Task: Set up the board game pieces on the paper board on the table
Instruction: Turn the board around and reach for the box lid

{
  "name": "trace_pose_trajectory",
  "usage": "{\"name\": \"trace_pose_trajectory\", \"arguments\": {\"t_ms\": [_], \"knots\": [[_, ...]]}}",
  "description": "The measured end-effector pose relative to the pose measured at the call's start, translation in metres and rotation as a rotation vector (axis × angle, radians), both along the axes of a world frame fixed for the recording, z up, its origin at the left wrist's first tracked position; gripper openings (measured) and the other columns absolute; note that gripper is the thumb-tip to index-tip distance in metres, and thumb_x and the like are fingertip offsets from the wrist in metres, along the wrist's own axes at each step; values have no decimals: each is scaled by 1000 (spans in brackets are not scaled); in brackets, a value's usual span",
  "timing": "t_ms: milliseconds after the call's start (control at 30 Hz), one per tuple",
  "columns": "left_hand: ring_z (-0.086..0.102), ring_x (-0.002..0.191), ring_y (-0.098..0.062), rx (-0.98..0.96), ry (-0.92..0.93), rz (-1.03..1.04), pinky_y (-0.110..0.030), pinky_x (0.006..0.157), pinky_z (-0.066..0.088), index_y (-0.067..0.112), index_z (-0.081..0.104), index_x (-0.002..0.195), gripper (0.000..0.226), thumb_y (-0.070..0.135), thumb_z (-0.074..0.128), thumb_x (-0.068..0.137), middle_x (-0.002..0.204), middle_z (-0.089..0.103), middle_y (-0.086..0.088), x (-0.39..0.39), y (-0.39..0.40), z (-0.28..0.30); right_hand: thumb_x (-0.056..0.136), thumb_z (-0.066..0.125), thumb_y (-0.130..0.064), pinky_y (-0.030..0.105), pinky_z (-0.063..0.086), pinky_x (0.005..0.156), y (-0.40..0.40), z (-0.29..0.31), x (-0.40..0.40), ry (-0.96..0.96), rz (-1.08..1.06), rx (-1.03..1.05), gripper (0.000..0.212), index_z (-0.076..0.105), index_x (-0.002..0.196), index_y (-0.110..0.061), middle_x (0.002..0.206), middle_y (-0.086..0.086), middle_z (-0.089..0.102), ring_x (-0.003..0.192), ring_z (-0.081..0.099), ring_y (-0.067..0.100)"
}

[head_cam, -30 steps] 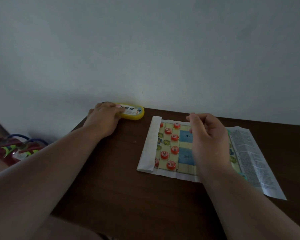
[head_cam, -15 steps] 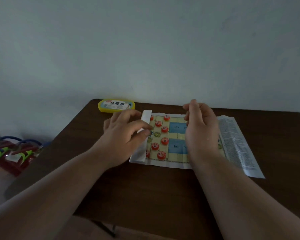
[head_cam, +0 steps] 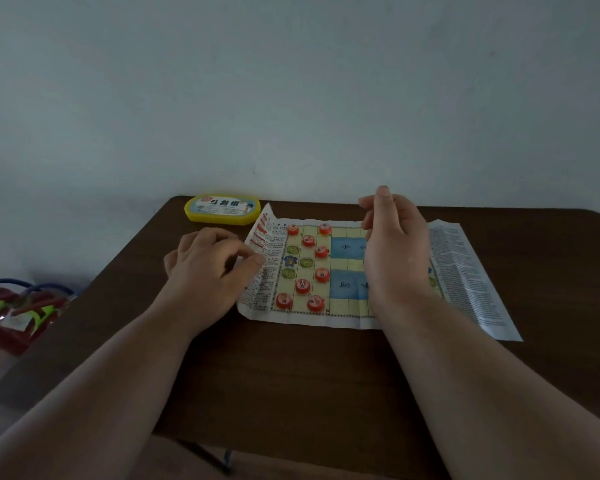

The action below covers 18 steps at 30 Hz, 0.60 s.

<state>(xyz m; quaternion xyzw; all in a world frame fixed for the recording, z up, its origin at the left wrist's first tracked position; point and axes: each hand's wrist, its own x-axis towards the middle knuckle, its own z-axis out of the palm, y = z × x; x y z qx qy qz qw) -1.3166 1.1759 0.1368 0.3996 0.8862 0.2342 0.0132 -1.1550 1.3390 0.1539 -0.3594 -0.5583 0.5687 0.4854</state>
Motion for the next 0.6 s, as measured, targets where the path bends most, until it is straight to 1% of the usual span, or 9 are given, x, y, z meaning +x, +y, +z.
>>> {"name": "trace_pose_trajectory", "arguments": {"t_ms": [100, 200, 300, 367, 467, 600], "knots": [[31, 143, -18, -9, -5, 57, -51, 115, 21, 45, 73, 107, 23, 59, 64, 92, 139, 50, 15, -4, 0, 0, 109, 48, -41, 13, 39, 47, -1, -1, -2, -2, 2, 18, 35, 70, 91, -21, 73, -2, 52, 61, 47, 7], [28, 145, -20, -65, -1, 71, -53, 115, 23, 46, 72, 116, 31, 58, 70, 88, 145, 48, 15, -7, -1, 1, 109, 49, -40, 11, 38, 46, 0, -3, -3, -8, 0, 30, 34, 70, 92, -20, 71, -4, 51, 59, 46, 5], [25, 148, -22, -113, 2, 79, -54, 117, 21, 48, 67, 129, 43, 59, 69, 87, 152, 44, 14, -9, -2, 1, 108, 49, -42, 10, 39, 46, 1, -5, -5, -23, -5, 42, 35, 70, 90, -22, 70, -7, 53, 57, 47, 1], [24, 149, -22, -123, -6, 84, -53, 119, 18, 50, 63, 134, 47, 59, 67, 87, 154, 41, 13, -10, -2, 1, 108, 48, -42, 10, 38, 46, 0, -5, -5, -34, -1, 49, 35, 70, 89, -23, 71, -5, 53, 58, 47, 2], [23, 149, -22, -126, -20, 93, -51, 120, 15, 51, 62, 136, 48, 60, 63, 89, 155, 40, 12, -9, -1, 1, 108, 48, -41, 11, 38, 46, -2, -6, -6, -39, 8, 60, 35, 70, 90, -21, 73, -2, 51, 60, 47, 5], [23, 148, -21, -85, -43, 100, -51, 119, 15, 52, 64, 133, 43, 59, 62, 90, 154, 42, 12, -10, -1, 2, 109, 48, -41, 11, 38, 46, -2, -6, -6, -53, 11, 64, 36, 71, 92, -18, 75, 0, 52, 60, 46, 4]]}}
